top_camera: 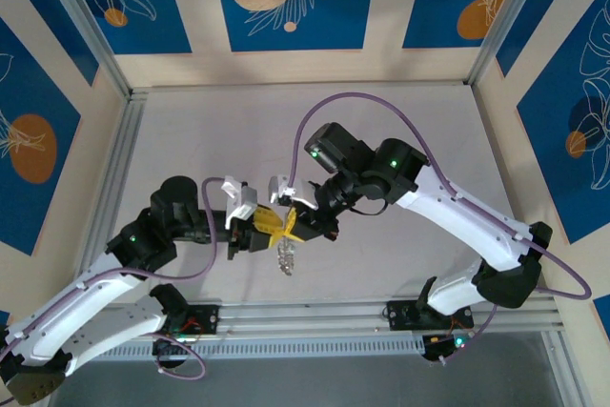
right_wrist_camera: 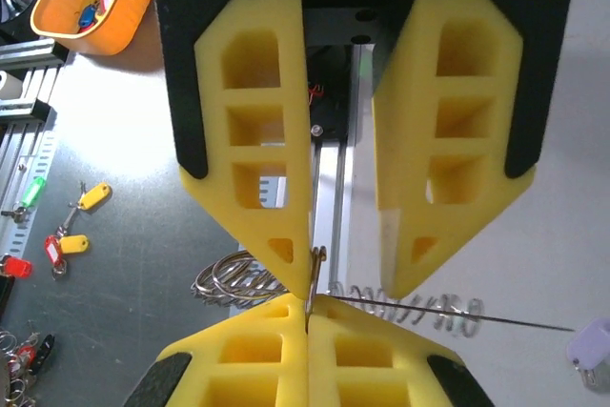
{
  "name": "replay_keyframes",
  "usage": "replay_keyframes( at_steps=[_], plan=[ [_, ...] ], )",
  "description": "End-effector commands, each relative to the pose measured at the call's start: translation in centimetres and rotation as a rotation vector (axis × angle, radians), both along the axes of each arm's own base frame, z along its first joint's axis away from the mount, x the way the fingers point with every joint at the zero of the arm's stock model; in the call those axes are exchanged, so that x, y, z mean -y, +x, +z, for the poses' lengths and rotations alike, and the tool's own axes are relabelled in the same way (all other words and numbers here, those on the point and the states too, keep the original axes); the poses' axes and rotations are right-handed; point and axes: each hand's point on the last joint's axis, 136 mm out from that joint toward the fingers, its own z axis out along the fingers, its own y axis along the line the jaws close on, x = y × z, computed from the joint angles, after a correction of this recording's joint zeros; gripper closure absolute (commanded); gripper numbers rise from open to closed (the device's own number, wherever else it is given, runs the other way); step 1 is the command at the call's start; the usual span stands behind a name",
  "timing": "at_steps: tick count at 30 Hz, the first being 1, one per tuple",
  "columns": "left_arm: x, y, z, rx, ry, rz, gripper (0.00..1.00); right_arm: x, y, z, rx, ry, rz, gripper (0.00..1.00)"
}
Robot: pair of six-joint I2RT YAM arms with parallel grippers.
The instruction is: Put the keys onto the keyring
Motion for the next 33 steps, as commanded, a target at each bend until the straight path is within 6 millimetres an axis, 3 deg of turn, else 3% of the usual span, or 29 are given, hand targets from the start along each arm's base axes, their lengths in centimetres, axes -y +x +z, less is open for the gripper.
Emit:
replay_keyframes(
  at_steps=[1,6,9,10,12,17,21,25,29,33],
  plan=[
    [0.3,0.5,0.4,0.015,0.001,0.005,0.98,-0.4,-1.9,2.7,0.007,0.131,0.089,1.0],
    [0.2,0.2,1.1,0.03,-0.027,-0.008,1.0,-0.7,-0.8,3.4,0.045,0.185,0.045,0.98],
    [-0.1,0.0,1.7,0.049,-0.057,-0.007,1.0,-0.3,-0.4,2.9,0.028,0.216,-0.001,0.74],
    [-0.1,-0.1,1.8,0.053,-0.064,-0.009,1.0,0.0,-0.6,2.5,0.027,0.228,-0.01,0.57],
    [-0.1,-0.3,2.3,0.063,-0.087,-0.022,1.0,0.6,-0.6,1.8,0.021,0.233,-0.034,0.4],
    [0.1,-0.5,2.9,0.077,-0.099,-0.045,1.0,2.4,0.8,1.3,0.01,0.262,-0.143,0.39],
    [0.2,-0.6,3.3,0.091,-0.105,-0.058,1.0,3.9,2.4,1.5,0.007,0.351,-0.237,0.48],
    [0.0,-0.6,3.2,0.102,-0.099,-0.052,1.0,4.7,4.3,0.5,-0.003,0.395,-0.322,0.56],
    [-0.2,0.2,2.6,0.115,-0.064,-0.009,1.0,4.8,8.2,-2.2,-0.062,0.335,-0.482,0.57],
    [-0.6,1.3,1.4,0.114,-0.011,0.064,1.0,5.4,12.8,-8.0,-0.109,0.167,-0.713,0.51]
  ],
)
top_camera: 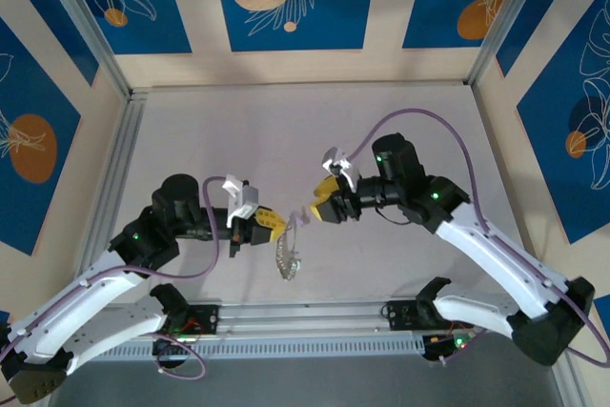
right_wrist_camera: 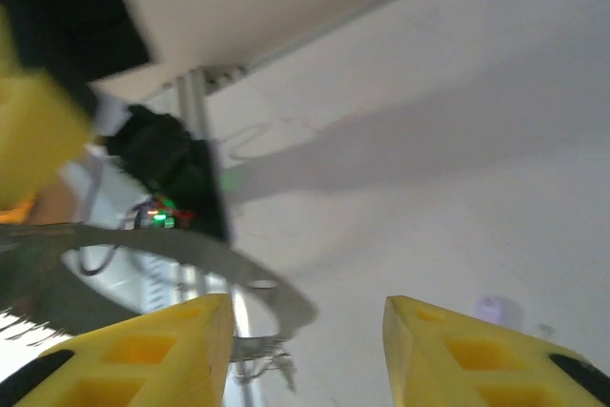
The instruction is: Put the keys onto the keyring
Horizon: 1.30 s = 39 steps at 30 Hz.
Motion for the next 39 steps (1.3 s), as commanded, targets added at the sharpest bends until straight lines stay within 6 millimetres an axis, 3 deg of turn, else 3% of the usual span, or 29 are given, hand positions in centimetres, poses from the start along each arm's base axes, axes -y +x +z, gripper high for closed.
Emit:
replay_keyframes(
  at_steps=[1,3,7,18,24,33,39],
  plan=[
    [-0.8,1.1,0.7,0.06,0.012,0.081,1.0,0.6,3.8,-5.2,-0.123,-0.115,-0.197,0.5],
    [-1.3,1.9,0.2,0.06,0.037,0.141,1.0,1.3,5.1,-8.0,-0.18,-0.199,-0.287,0.44],
    [-2.6,2.8,-0.8,0.053,0.086,0.239,1.0,2.0,5.8,-11.6,-0.279,-0.279,-0.376,0.38],
    [-5.7,5.2,-3.5,-0.017,0.159,0.475,1.0,-0.6,7.0,-18.8,-0.359,-0.491,-0.356,0.43],
    [-6.3,6.5,-5.1,-0.04,0.177,0.545,1.0,-1.1,6.6,-20.6,-0.465,-0.506,-0.377,0.52],
    [-6.1,6.6,-4.7,-0.027,0.163,0.543,1.0,-2.4,5.9,-22.6,-0.542,-0.543,-0.387,0.56],
    [-6.2,6.4,-4.3,-0.018,0.147,0.542,1.0,-1.9,5.7,-23.6,-0.565,-0.578,-0.414,0.62]
  ],
)
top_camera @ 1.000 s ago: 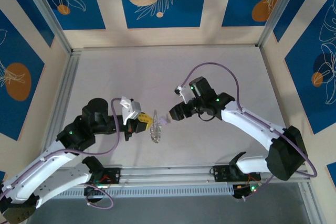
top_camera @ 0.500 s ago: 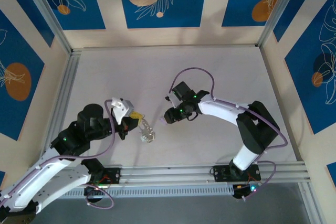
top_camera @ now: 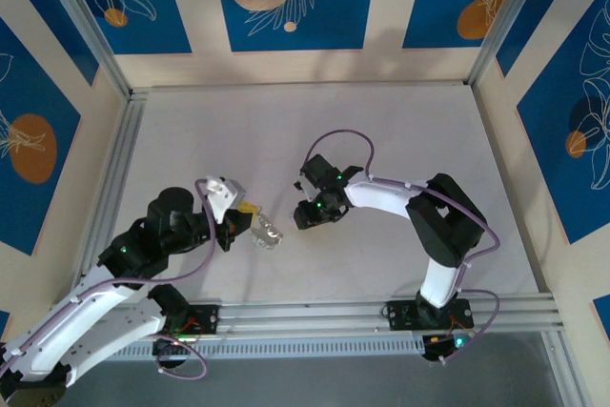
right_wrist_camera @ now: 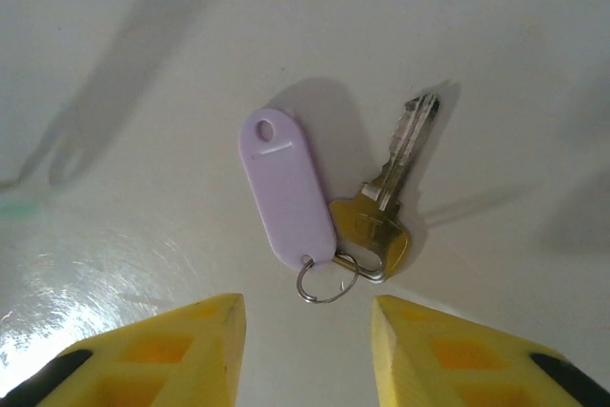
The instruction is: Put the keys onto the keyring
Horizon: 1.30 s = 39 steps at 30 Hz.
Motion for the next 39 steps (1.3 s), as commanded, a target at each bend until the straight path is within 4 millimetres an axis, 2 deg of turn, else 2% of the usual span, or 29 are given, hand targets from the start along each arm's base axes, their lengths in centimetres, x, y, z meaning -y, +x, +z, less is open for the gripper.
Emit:
replay_keyframes(
  at_steps=[1,10,23,27,29,39],
  plan=[
    [-0.2,0.4,1.6,0.049,-0.05,0.019,1.0,-0.2,0.0,0.3,-0.024,0.004,-0.03,0.63],
    [0.0,0.3,1.7,0.049,-0.059,0.01,1.0,-0.3,-0.1,-1.1,-0.047,-0.013,-0.036,0.66],
    [0.1,0.3,1.8,0.052,-0.055,0.002,1.0,-0.8,0.3,-1.2,-0.058,0.013,-0.046,0.73],
    [0.2,0.2,1.8,0.053,-0.058,-0.008,1.0,-1.0,0.6,-0.5,-0.053,0.031,-0.058,0.61],
    [0.3,0.1,1.8,0.052,-0.061,-0.014,1.0,-1.0,0.8,-0.5,-0.047,0.03,-0.063,0.6],
    [0.3,0.1,2.0,0.055,-0.065,-0.014,1.0,-0.1,1.5,-1.4,-0.03,-0.014,-0.073,0.74]
  ],
)
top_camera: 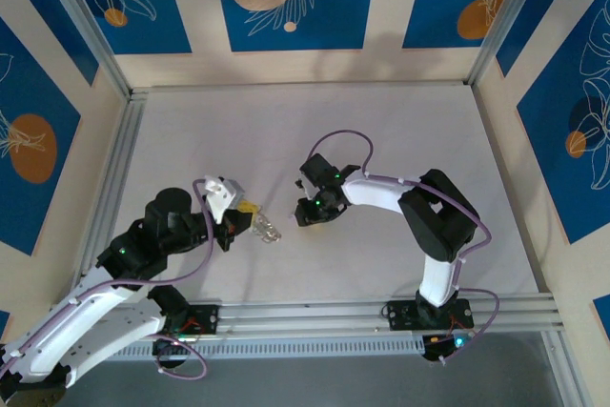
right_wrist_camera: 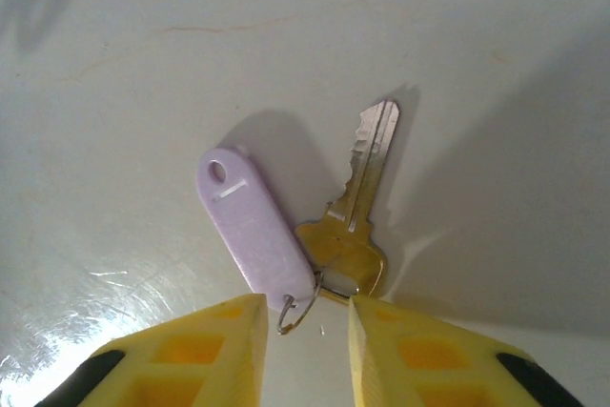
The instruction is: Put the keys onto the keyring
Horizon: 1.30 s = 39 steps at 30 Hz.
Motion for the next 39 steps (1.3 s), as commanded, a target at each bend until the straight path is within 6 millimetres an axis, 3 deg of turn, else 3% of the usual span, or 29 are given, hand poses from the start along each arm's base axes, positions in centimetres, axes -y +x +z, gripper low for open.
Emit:
replay_keyframes(
  at_steps=[1,5,14,18,25,28,31,35,39],
  plan=[
    [0.1,0.2,1.3,0.037,-0.044,-0.002,1.0,0.1,0.6,-0.4,0.005,-0.019,-0.006,0.76],
    [0.1,0.2,1.3,0.036,-0.042,-0.002,1.0,0.0,0.6,-0.2,0.005,-0.005,0.001,0.83],
    [0.2,0.3,1.1,0.028,-0.033,0.0,1.0,-0.5,0.3,-0.2,-0.015,0.041,-0.003,0.86],
    [0.1,0.3,1.1,0.029,-0.033,0.004,1.0,-0.2,0.3,-0.2,-0.012,0.031,-0.003,0.98],
    [0.0,0.2,1.1,0.029,-0.035,0.006,1.0,1.6,0.8,2.0,0.091,0.004,0.009,1.0],
    [-0.1,0.2,1.2,0.03,-0.036,0.007,1.0,1.0,0.4,4.3,0.183,0.082,0.074,1.0],
    [-0.1,0.1,1.1,0.025,-0.033,0.005,1.0,-0.1,-0.8,8.3,0.307,0.217,0.179,1.0],
    [0.3,0.0,1.2,0.029,-0.029,-0.017,1.0,-0.6,-3.0,13.4,0.432,0.369,0.307,1.0],
    [0.6,-0.3,1.9,0.037,-0.027,-0.052,1.0,-1.0,-6.5,18.8,0.478,0.575,0.429,1.0]
  ],
)
